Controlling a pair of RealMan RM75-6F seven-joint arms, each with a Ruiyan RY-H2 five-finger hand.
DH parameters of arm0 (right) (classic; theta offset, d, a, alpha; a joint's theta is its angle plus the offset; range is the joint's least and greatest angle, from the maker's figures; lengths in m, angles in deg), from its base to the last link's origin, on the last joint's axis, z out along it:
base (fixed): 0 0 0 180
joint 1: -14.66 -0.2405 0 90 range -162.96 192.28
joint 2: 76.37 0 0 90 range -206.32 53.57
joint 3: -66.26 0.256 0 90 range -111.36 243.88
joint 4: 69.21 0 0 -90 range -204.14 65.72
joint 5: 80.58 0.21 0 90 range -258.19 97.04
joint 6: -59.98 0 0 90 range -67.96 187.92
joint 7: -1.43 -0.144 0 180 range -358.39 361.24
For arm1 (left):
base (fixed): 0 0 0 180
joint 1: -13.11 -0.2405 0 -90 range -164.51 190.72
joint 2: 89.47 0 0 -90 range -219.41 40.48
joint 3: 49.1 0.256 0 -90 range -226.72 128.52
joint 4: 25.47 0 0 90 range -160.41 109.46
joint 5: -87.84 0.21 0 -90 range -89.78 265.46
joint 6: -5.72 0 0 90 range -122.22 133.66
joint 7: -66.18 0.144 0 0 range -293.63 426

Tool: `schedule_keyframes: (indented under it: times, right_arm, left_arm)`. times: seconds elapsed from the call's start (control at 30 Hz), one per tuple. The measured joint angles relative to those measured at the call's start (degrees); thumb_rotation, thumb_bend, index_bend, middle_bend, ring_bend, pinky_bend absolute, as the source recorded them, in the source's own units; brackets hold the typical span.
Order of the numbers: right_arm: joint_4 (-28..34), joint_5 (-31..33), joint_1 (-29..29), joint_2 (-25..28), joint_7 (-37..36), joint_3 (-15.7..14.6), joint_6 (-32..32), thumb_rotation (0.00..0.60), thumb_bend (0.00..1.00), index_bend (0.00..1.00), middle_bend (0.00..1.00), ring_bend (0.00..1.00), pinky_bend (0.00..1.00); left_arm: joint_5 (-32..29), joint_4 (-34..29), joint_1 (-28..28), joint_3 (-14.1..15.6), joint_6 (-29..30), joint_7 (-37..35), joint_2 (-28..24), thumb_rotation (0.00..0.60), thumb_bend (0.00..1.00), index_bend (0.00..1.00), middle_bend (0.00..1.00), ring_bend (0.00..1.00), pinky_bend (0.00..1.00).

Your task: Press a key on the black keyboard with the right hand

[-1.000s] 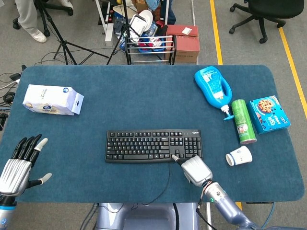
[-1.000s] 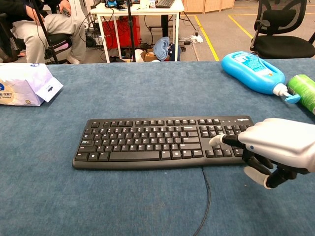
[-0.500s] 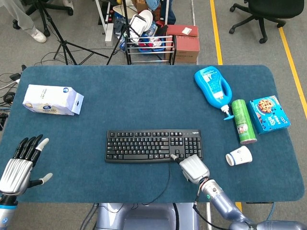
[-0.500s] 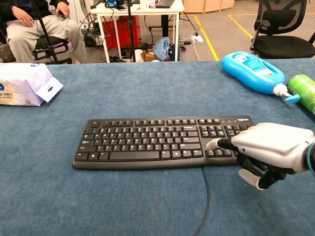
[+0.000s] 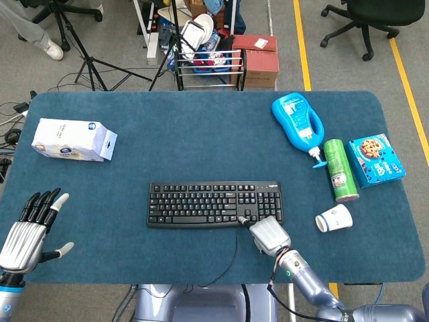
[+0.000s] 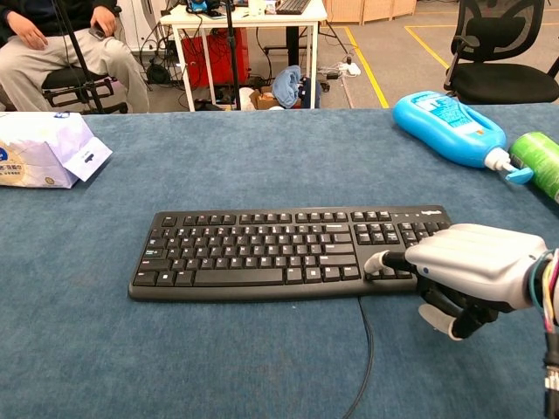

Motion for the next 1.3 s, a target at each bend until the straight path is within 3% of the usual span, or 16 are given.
schedule_keyframes:
  times: [0.63, 1.0, 1.1, 1.3]
  right_arm:
    - [0.34, 2.93, -1.76, -0.66, 0.76, -1.72, -1.57, 0.6, 0.62, 0.13, 0.74, 0.66, 0.43]
    - [3.54, 2.29, -2.46, 2.13, 1.08, -1.18, -4.16, 0.6, 0.62, 0.13, 0.74, 0.66, 0.43]
    - [5.07, 1.61, -2.31, 3.96, 0.62, -0.89, -5.47, 0.6, 0.62, 0.13, 0.69, 0.63, 0.43]
    - [7.23, -2.28, -0.12, 8.42, -3.59, -0.69, -9.37, 0.6, 0.56, 0.13, 0.4, 0.38, 0.43]
  left_arm:
    - [0.13, 0.03, 0.15, 0.16, -0.22, -0.28, 0.01, 0.6, 0.0, 0.0, 0.0, 0.0, 0.0]
    - [0.24, -0.01, 0.11, 0.2, -0.04, -0.35, -0.04, 0.6, 0.0, 0.0, 0.0, 0.0, 0.0]
    - [0.25, 0.0, 0.1, 0.19, 0.02, -0.47, -0.08, 0.6, 0.0, 0.0, 0.0, 0.0, 0.0]
    - [-0.02, 0.09, 0.18, 0.21, -0.31, -0.79, -0.09, 0.6, 0.0, 0.0, 0.0, 0.0, 0.0]
